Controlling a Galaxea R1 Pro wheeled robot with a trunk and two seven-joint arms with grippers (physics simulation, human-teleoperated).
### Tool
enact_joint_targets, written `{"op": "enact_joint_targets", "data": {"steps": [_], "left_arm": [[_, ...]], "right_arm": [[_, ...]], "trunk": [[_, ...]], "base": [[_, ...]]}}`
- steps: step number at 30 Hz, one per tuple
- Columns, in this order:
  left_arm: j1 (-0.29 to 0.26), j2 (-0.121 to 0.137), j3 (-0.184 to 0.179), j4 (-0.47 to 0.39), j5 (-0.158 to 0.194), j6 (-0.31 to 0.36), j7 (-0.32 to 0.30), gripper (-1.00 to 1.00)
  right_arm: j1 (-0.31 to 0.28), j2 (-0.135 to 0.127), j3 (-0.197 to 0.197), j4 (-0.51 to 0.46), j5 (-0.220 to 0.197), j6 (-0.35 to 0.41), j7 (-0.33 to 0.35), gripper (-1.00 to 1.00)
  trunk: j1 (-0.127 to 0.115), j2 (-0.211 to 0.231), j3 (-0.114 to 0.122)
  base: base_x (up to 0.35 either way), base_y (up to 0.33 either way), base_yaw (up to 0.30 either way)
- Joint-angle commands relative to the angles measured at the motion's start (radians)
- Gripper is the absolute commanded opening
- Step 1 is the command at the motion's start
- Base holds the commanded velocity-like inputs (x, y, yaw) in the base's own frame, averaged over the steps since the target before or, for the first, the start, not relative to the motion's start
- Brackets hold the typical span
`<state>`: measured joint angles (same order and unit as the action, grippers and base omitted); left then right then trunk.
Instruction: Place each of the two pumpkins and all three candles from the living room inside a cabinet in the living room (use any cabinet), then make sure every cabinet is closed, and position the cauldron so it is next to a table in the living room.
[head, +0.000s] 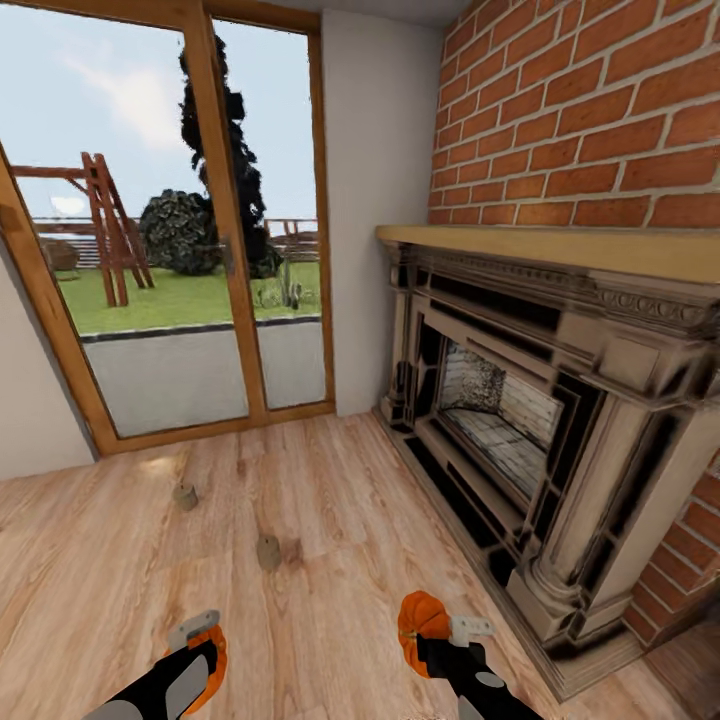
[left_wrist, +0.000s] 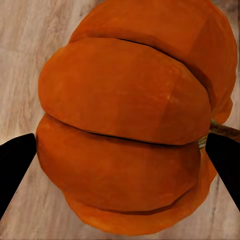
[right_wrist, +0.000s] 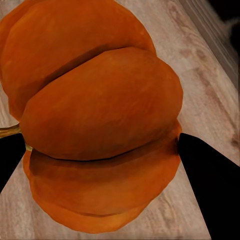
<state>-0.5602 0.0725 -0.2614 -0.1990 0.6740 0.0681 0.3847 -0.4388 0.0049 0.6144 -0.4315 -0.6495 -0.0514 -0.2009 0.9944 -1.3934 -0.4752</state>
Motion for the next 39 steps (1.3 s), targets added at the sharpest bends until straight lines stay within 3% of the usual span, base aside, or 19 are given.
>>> {"op": "enact_joint_targets", "data": {"steps": [1, 7, 39], "left_arm": [[0.0, 0.001, -0.009, -0.004, 0.004, 0.007, 0.007, -1.0], [0.0, 0.0, -0.009, -0.004, 0.004, 0.007, 0.006, -1.0], [0.0, 0.002, -0.008, -0.004, 0.004, 0.006, 0.005, -1.0]], "right_arm": [[-0.001, 0.0, 0.008, 0.0, -0.01, -0.005, -0.006, -1.0], [-0.001, 0.0, 0.008, 0.0, -0.01, -0.005, -0.006, -1.0], [-0.001, 0.001, 0.008, 0.0, -0.01, -0.005, -0.006, -1.0]], "trunk": [[0.0, -0.001, -0.001], [0.0, -0.001, -0.001], [0.0, -0.001, -0.001]], "base": [[0.0, 0.277, -0.281], [0.0, 0.218, -0.281], [-0.03, 0.049, -0.281]]}}
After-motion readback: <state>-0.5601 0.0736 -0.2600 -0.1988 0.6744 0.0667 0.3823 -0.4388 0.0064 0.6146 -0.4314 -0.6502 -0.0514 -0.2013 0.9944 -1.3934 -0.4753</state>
